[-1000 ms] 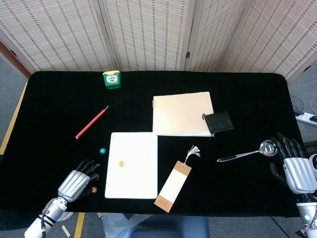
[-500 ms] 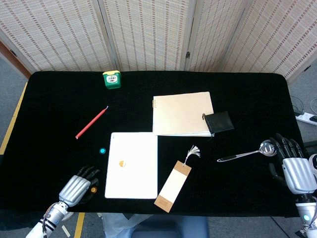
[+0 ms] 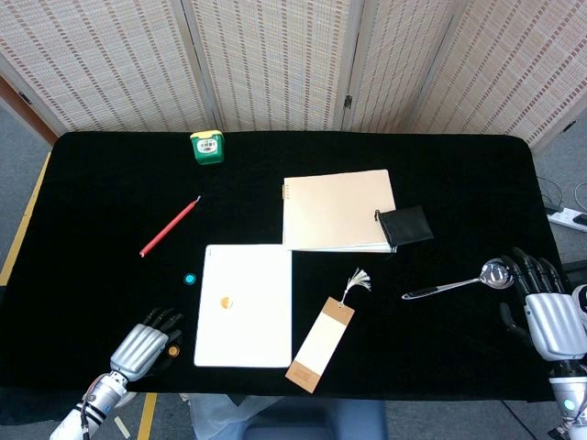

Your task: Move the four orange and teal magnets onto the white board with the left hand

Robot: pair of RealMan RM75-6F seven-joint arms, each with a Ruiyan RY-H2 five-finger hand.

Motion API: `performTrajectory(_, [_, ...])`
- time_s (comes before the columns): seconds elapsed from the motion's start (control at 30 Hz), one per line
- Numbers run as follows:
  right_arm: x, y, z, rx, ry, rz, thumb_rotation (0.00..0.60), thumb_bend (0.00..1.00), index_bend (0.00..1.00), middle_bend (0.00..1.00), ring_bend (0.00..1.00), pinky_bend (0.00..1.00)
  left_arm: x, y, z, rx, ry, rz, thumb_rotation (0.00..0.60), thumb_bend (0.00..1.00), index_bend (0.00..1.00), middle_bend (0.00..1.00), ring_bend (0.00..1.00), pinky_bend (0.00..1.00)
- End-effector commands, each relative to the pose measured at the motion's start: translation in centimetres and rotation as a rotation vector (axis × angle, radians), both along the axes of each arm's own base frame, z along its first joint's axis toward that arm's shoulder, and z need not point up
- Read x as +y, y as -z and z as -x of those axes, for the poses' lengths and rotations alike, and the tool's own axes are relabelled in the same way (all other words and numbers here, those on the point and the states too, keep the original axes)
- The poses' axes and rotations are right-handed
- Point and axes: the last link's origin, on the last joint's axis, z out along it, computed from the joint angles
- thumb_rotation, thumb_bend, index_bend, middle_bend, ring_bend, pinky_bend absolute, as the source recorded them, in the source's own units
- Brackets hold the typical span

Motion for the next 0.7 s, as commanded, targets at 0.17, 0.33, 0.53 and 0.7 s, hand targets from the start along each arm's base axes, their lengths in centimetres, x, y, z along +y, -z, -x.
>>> performTrajectory(0.17, [0.1, 0.0, 0.1, -0.002, 0.002, 0.002, 0.6, 0.53, 0.0, 0.02, 0.02, 0.01, 0.2, 0.2, 0.3, -0.005, -0.008, -0.003, 0.6, 0.38, 0.5, 0.15, 0.04, 0.0])
performTrajectory(0.33, [0.2, -0.1, 0.0, -0.003, 0.002, 0.005, 0.6, 0.53, 0.0, 0.02, 0.02, 0.01, 0.3, 0.2, 0.5, -0.013, -0.018, -0.005, 0.6, 0.39, 0.55, 0.16, 0.04, 0.0])
performTrajectory(0.53, [0.2, -0.2, 0.0, -0.002, -0.004, 0.01, 0.6, 0.53, 0.0, 0.02, 0.02, 0.0, 1.4, -0.6, -0.6, -0.057, 0.0, -0.034, 0.6, 0.4, 0.55, 0.17, 0.04, 0.0])
performTrajectory(0.7, [0.2, -0.3, 0.1, -0.007, -0.002, 0.013, 0.6, 0.53, 0.0, 0.02, 0.01, 0.0, 3.5, -1.2, -3.1, -0.125, 0.038, -0.049, 0.6, 0.41, 0.55, 0.17, 0.04, 0.0])
